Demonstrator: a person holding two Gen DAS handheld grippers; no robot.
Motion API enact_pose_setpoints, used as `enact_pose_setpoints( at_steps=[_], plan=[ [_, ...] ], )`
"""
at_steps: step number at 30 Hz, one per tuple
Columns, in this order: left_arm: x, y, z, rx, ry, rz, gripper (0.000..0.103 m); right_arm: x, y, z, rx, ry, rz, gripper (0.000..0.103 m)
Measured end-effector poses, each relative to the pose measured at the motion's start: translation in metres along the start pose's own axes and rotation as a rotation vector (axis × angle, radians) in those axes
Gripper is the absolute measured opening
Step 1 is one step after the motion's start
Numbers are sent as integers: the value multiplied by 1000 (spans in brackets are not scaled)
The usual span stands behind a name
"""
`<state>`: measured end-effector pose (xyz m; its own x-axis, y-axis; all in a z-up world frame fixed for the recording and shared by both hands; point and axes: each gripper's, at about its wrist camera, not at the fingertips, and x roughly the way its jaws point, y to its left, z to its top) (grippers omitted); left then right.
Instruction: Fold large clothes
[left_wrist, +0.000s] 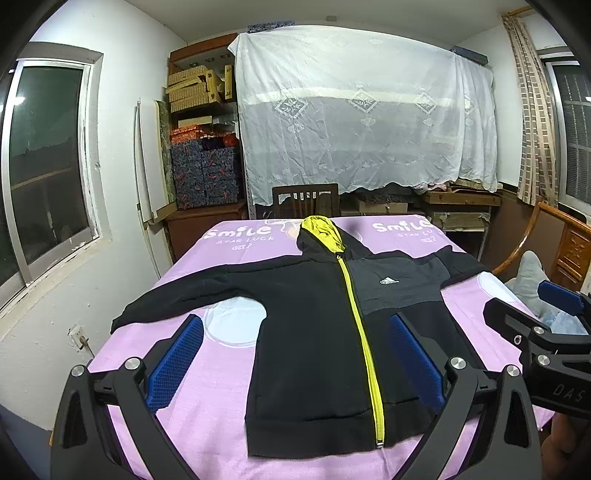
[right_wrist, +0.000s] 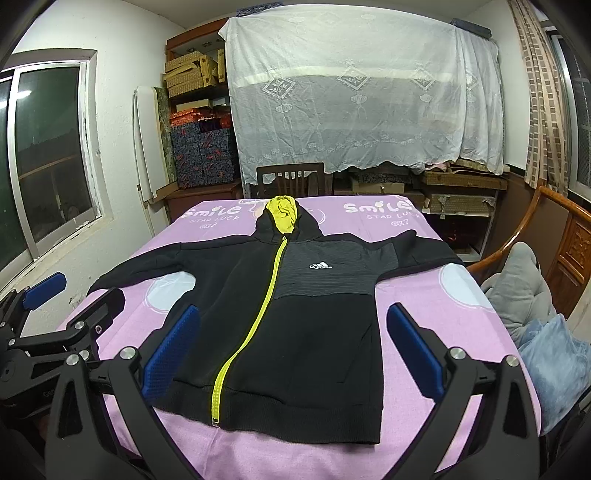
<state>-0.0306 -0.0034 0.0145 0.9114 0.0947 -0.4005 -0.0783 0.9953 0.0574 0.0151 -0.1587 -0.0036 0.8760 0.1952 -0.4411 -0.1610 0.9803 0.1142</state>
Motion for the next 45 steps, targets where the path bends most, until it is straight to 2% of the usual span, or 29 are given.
enact_pose_setpoints(
  at_steps=[45],
  plan=[
    [1, 5, -1, -6, 4, 0, 100, 4, 2, -1, 9, 11, 14, 99]
  ],
)
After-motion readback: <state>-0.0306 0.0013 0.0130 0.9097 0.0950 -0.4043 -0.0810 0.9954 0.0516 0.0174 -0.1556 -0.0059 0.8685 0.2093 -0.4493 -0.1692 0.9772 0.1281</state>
